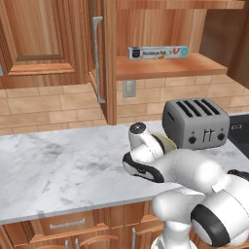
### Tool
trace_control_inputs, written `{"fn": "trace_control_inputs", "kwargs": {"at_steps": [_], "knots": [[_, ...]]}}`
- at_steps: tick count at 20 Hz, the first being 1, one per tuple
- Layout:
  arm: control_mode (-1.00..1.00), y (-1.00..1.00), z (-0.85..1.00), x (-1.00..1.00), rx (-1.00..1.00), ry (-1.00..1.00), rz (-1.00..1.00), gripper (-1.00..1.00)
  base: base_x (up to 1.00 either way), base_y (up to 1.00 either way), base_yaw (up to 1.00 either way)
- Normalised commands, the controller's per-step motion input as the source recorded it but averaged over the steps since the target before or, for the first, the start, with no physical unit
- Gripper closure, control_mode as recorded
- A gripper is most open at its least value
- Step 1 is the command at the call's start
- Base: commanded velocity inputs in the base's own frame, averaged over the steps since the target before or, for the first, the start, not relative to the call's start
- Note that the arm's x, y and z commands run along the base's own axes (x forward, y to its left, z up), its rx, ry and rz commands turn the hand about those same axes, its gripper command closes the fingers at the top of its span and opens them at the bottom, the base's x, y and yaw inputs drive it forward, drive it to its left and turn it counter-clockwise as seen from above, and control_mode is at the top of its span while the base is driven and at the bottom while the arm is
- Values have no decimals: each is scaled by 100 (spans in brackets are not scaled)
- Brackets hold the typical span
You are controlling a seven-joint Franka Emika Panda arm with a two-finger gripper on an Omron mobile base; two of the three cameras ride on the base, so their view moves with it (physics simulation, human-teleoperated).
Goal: Pick the bell pepper from the cabinet and place it in the bowl. Then pick the bowl and place it in the sink. Then turn on the sink facuet.
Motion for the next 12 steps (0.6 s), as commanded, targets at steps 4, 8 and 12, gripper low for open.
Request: {"fn": "trace_control_inputs", "kwargs": {"at_steps": [4, 8, 12], "knots": [[-100, -1, 60, -58, -8, -5, 10, 100, 0, 0, 0], [-100, 0, 89, -51, -4, -1, 17, 100, 0, 0, 0], [-100, -4, 95, -52, -2, 0, 22, 100, 0, 0, 0]]}}
